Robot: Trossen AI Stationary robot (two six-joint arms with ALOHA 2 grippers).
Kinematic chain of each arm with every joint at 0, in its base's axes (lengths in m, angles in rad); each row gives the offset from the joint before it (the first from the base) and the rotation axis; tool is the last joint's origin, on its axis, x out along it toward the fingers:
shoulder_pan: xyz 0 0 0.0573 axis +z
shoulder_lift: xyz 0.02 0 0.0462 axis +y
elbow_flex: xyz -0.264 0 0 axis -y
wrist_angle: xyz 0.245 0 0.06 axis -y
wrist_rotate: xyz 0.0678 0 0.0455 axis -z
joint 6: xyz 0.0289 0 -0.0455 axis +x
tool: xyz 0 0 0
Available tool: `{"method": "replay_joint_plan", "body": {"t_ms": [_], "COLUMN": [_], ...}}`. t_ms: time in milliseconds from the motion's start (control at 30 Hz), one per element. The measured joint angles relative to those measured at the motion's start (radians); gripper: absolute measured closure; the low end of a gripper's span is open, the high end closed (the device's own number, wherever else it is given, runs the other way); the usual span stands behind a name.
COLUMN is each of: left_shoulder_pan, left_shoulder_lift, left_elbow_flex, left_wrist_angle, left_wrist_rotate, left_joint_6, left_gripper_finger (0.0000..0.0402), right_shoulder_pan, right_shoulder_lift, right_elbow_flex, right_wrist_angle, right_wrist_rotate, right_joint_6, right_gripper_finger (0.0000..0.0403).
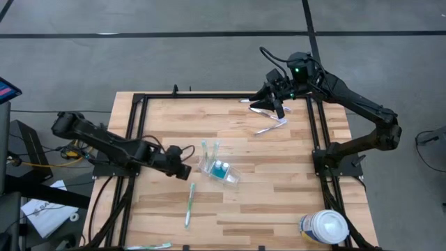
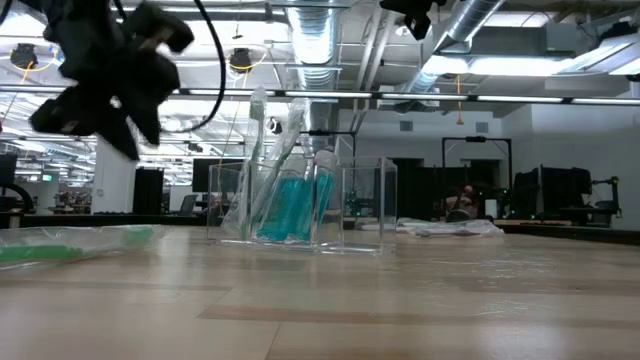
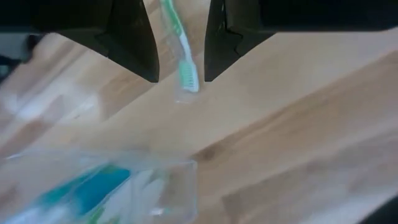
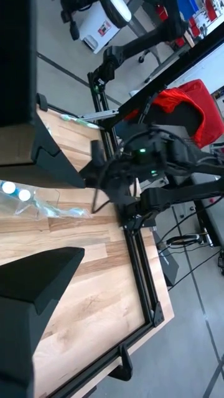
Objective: Pick & Place toothbrushing station
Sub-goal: Put the green toothbrush into the transparent organizer
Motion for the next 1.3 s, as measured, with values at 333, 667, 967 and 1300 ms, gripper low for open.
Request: {"method": "replay_joint_plan", "body": {"t_ms": [333, 667, 967, 1300], "left_shoulder_pan": [-0.01, -0.068, -0.069, -0.069], "left_shoulder_lift": [0.151, 0.188, 0.22, 0.358], "left_elbow_flex": [0.0, 0.0, 0.0, 0.0], "left_wrist_angle": [0.143, 0.185, 0.192, 0.367], "left_wrist_rotate": [0.037, 0.036, 0.025, 0.056], "left_joint_6": [-0.079, -0.192, -0.222, -0.245], "left_gripper_finger": [0.0279, 0.0279, 0.0279, 0.0279], "right_shoulder_pan": [0.0, 0.0, 0.0, 0.0], "right_shoulder_lift": [0.0, 0.0, 0.0, 0.0], "right_elbow_flex": [0.0, 0.0, 0.0, 0.0], "right_wrist_angle": [-0.013, -0.068, -0.064, -0.065], "right_wrist_rotate": [0.0, 0.0, -0.001, -0.001], "right_joint_6": [-0.005, -0.043, -0.048, -0.047], "right_gripper_finger": [0.0249, 0.0249, 0.0249, 0.0249]}}
